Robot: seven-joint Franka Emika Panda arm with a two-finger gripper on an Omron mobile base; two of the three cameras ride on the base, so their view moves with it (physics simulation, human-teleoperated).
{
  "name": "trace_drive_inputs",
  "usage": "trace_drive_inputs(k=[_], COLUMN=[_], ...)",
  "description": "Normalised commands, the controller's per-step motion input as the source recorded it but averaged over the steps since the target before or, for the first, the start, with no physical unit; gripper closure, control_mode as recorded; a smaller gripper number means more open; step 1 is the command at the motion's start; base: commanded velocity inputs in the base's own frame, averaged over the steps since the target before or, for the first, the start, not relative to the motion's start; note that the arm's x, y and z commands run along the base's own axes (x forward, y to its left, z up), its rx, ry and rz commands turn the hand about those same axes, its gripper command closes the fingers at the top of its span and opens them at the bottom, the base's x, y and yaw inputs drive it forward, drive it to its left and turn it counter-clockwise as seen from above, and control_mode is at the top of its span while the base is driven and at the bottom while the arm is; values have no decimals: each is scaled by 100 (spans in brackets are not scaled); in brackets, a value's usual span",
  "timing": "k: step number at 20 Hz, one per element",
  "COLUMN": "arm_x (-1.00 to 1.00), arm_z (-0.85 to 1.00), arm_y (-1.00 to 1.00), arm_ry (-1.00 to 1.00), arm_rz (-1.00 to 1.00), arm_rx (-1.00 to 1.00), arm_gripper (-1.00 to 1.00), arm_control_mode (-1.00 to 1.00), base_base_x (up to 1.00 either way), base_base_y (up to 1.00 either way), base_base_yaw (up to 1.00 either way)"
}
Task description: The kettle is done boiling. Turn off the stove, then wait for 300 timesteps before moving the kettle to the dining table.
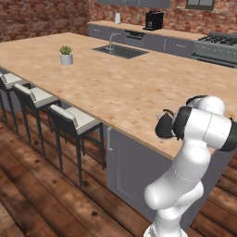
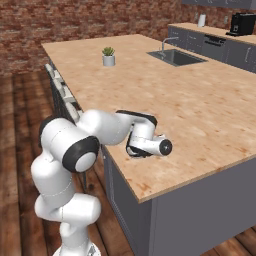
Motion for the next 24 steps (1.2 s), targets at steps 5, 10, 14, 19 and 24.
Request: trace_drive_inputs(k=[5, 10, 14, 19, 24], arm_x=[5, 4, 3, 0, -1], arm_z=[-5, -7, -8, -2, 0], arm_y=[0, -1, 0, 0, 0], arm_ry=[0, 0, 0, 0, -3], arm_rz=[0, 0, 0, 0, 0], arm_rx=[0, 0, 0, 0, 0], arm_gripper=[100, 100, -100, -100, -100], arm_control_mode=[-100, -100, -100, -100, -100], base_base_x=[0, 0, 0, 0, 0], base_base_y=[0, 0, 0, 0, 0], base_base_yaw=[0, 0, 0, 0, 0])
